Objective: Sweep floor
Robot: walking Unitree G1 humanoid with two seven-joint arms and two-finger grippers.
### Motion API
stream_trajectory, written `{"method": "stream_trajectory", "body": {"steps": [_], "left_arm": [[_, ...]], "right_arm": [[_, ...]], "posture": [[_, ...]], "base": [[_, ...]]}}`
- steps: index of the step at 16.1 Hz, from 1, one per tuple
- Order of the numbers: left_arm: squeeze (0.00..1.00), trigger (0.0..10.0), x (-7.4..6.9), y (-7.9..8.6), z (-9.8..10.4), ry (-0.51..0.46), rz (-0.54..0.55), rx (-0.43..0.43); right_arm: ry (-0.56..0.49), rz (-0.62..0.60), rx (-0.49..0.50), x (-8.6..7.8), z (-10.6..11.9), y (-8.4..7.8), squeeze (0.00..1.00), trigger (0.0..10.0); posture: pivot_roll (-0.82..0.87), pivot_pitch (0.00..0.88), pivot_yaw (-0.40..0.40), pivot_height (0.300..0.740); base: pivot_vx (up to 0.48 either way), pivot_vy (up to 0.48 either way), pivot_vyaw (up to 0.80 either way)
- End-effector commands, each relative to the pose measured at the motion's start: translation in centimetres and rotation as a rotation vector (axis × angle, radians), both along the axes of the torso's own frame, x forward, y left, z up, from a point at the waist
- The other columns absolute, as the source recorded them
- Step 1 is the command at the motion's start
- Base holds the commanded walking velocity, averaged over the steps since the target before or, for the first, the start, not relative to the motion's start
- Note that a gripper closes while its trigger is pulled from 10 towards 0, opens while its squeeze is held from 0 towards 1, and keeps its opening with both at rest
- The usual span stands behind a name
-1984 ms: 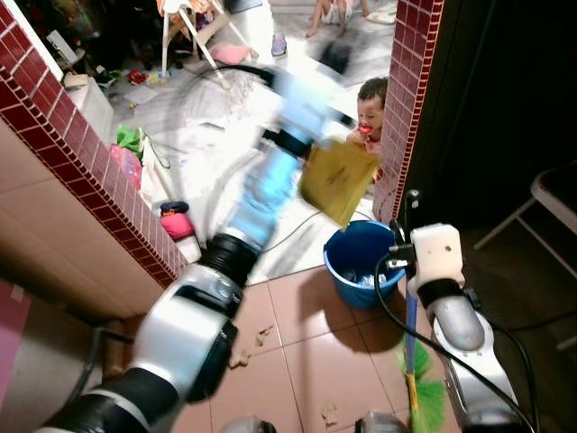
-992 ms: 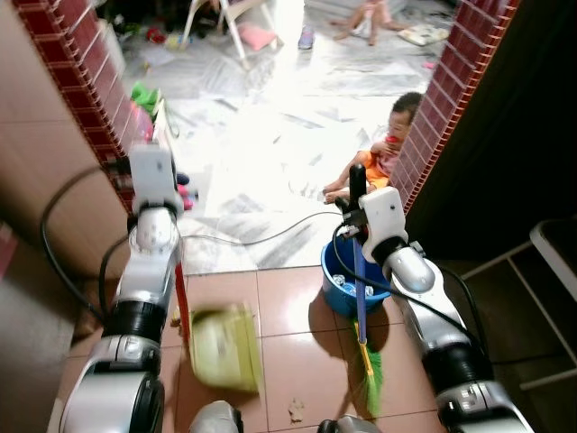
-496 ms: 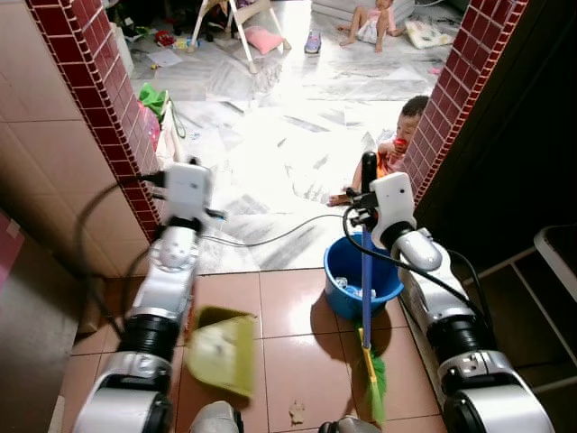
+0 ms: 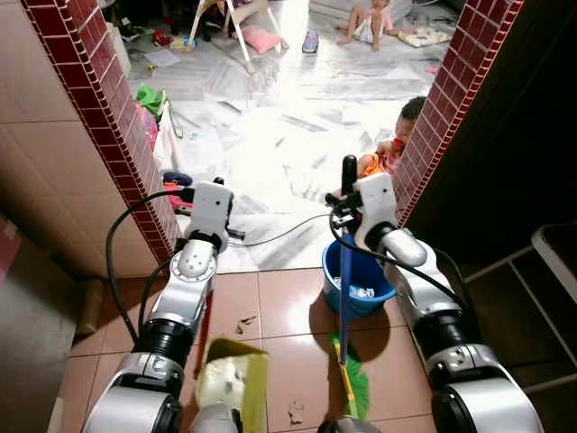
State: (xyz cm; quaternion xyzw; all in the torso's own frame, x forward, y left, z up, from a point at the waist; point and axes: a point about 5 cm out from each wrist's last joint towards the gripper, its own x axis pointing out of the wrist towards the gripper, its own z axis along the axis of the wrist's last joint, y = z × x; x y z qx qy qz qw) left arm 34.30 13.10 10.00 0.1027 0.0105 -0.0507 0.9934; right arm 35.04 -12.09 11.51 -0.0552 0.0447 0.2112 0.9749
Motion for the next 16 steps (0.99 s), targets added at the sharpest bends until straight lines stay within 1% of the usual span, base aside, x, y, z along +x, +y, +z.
{"method": "stream_trajectory", "body": {"steps": [1, 3, 4, 7, 8, 10, 11, 12, 14, 16], "left_arm": [[0.00, 10.0, -0.1, 0.0, -0.2, -0.010, 0.015, 0.026], [0.00, 10.0, -0.4, -0.6, -1.0, 0.024, 0.027, 0.003], [0.00, 10.0, -0.5, -1.2, -1.3, 0.033, 0.021, 0.004], [0.00, 10.0, -0.9, -2.7, -2.2, 0.063, -0.001, -0.001], [0.00, 10.0, -1.1, -3.2, -2.8, 0.095, -0.002, -0.027], [0.00, 10.0, -1.1, -3.7, -3.0, 0.114, 0.011, -0.065], [0.00, 10.0, -1.1, -4.1, -3.0, 0.117, 0.018, -0.084], [0.00, 10.0, -1.1, -4.3, -3.0, 0.121, 0.024, -0.099], [0.00, 10.0, -1.1, -4.4, -3.1, 0.129, 0.039, -0.113], [0.00, 10.0, -1.1, -4.0, -3.3, 0.135, 0.055, -0.116]], "right_arm": [[-0.001, 0.022, 0.007, 0.3, 0.5, 0.9, 0.00, 10.0], [0.030, 0.011, 0.043, 0.3, 0.4, 1.3, 0.00, 10.0], [0.050, -0.001, 0.071, 0.4, 0.4, 1.3, 0.00, 10.0], [0.085, -0.032, 0.123, 0.7, 0.6, 1.0, 0.00, 10.0], [0.129, -0.053, 0.192, 0.8, 0.5, 1.0, 0.00, 10.0], [0.208, -0.093, 0.310, 0.9, 0.3, 1.1, 0.00, 10.0], [0.253, -0.123, 0.416, 0.9, 0.4, 1.2, 0.00, 10.0], [0.264, -0.144, 0.452, 1.0, 0.6, 1.0, 0.00, 10.0], [0.302, -0.214, 0.573, 1.4, 1.0, 0.5, 0.00, 10.0], [0.286, -0.244, 0.618, 1.9, 1.9, 0.0, 0.00, 10.0]], "posture": [[-0.03, 0.041, -0.010, 0.740], [-0.04, 0.064, -0.012, 0.740], [-0.05, 0.078, -0.014, 0.740], [-0.07, 0.109, -0.023, 0.740], [-0.08, 0.120, -0.028, 0.740], [-0.08, 0.130, -0.034, 0.740], [-0.08, 0.133, -0.036, 0.740], [-0.08, 0.135, -0.039, 0.740], [-0.09, 0.140, -0.044, 0.740], [-0.09, 0.135, -0.046, 0.740]], "base": [[0.000, 0.000, 0.00], [0.000, 0.000, 0.00], [0.000, 0.000, 0.00], [0.000, 0.000, 0.00], [0.000, 0.000, 0.00], [0.000, 0.000, 0.00], [0.000, 0.000, 0.00], [0.000, 0.000, 0.00], [0.000, 0.000, 0.00], [0.000, 0.000, 0.00]]}}
